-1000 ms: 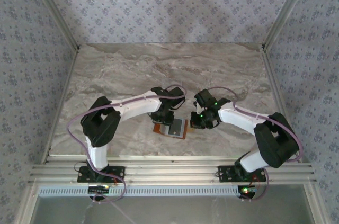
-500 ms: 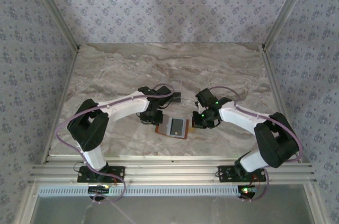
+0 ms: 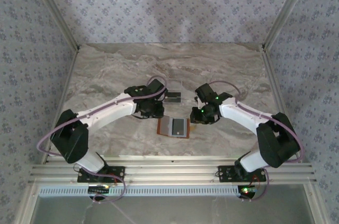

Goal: Take the credit cards out of the card holder

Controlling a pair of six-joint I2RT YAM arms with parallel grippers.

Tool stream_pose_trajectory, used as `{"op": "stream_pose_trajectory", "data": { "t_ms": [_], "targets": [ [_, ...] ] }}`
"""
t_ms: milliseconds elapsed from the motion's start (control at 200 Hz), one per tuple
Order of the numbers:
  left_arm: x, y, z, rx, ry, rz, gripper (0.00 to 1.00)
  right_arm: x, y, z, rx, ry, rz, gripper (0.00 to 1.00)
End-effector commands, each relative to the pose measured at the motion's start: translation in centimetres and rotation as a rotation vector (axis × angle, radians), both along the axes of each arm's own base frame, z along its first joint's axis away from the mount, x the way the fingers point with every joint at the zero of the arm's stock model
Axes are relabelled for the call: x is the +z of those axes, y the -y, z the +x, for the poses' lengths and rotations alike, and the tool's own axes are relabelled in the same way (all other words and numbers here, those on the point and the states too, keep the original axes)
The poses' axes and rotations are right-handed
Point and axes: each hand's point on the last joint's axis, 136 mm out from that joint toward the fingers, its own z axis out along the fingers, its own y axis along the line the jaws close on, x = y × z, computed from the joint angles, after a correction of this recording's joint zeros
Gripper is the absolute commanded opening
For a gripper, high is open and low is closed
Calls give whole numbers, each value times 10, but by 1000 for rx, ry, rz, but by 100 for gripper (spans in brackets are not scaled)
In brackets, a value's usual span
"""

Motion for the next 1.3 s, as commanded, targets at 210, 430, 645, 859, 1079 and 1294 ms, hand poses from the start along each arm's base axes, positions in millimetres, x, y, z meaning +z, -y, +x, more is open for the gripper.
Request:
{"op": "stream_pose_trajectory", "data": {
  "t_ms": [210, 430, 645, 859, 1079, 1294],
  "targets": [
    [-21, 61, 2, 3, -126, -290, 21, 30, -4, -2, -39, 47, 17, 32],
    [-48, 69, -3, 23, -195, -319, 21, 31, -36, -8, -48, 26, 120, 34],
    [-59, 62, -8, 38, -218, -308, 20, 2, -44, -11, -70, -16, 88, 34],
    [-70, 59, -11, 43, -243, -292, 20, -26, -44, -13, -70, -56, 39, 33],
    [-75, 52, -14, 47, -251, -265, 20, -40, -43, -14, -62, -74, 17, 30],
    [-71, 40, -12, 66, -226, -227, 20, -47, -43, -15, -44, -81, -1, 22]
  ]
}}
